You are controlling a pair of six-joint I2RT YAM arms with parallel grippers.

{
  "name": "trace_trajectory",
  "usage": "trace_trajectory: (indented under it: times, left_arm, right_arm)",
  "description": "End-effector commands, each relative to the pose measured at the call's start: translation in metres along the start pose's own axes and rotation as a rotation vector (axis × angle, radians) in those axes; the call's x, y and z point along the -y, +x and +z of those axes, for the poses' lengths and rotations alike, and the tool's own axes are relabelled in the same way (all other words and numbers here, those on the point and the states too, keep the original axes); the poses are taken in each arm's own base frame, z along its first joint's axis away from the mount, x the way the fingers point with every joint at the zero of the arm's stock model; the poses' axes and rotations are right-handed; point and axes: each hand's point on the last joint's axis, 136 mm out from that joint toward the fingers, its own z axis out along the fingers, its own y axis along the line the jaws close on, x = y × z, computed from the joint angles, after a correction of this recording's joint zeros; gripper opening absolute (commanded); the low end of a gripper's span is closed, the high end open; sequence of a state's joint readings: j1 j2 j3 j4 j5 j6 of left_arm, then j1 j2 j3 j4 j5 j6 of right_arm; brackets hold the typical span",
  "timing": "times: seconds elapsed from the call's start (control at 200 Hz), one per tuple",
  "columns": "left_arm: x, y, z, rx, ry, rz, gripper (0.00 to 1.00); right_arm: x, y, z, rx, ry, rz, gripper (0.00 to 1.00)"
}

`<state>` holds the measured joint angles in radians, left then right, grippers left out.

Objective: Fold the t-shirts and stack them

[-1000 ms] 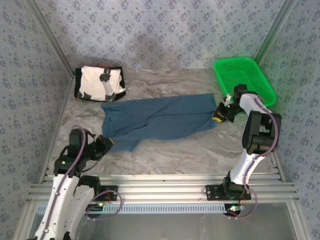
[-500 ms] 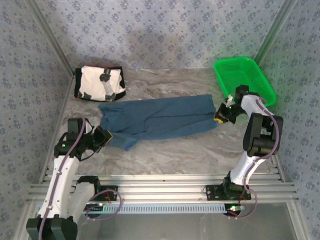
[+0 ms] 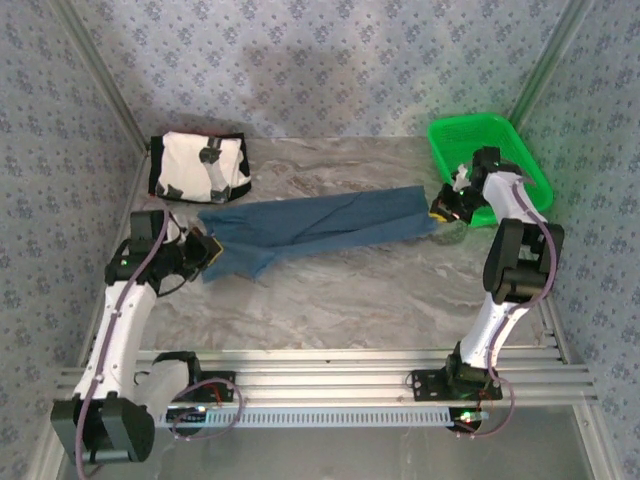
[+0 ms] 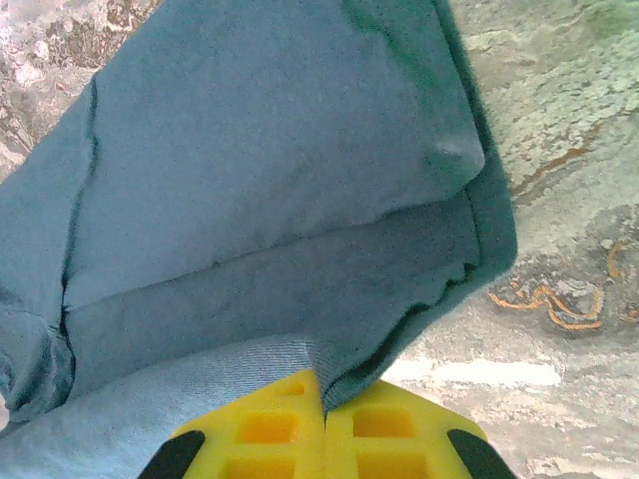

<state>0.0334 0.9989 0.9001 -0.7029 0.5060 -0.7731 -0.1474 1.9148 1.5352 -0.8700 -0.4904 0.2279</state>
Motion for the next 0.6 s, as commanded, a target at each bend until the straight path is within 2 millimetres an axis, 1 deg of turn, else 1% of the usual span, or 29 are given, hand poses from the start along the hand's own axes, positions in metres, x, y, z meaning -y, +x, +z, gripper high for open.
trace_trajectory:
  times: [0.0,0.17,0.355,0.465,0.595]
  left_arm:
    - [0.017,-0.016,-0.001,0.013,0.030,0.072,0.00]
    - [0.023,-0.032,0.014,-0.027,0.012,0.116,0.00]
    - [0.032,-0.052,0.030,-0.062,-0.004,0.191,0.00]
    - [0.032,-0.060,0.039,-0.081,-0.021,0.227,0.00]
    - [0.028,-0.067,0.054,-0.117,-0.043,0.254,0.00]
  right_arm:
    - [0.002,-0.003,0.003,-0.026,0.024,0.010,0.00]
    - [0.004,-0.007,0.009,-0.044,0.036,0.002,0.00]
    - [0.006,-0.009,0.011,-0.060,0.052,-0.002,0.00]
    - [0.009,-0.008,0.013,-0.069,0.061,-0.005,0.00]
    - [0.011,-0.011,0.014,-0.075,0.074,-0.013,0.00]
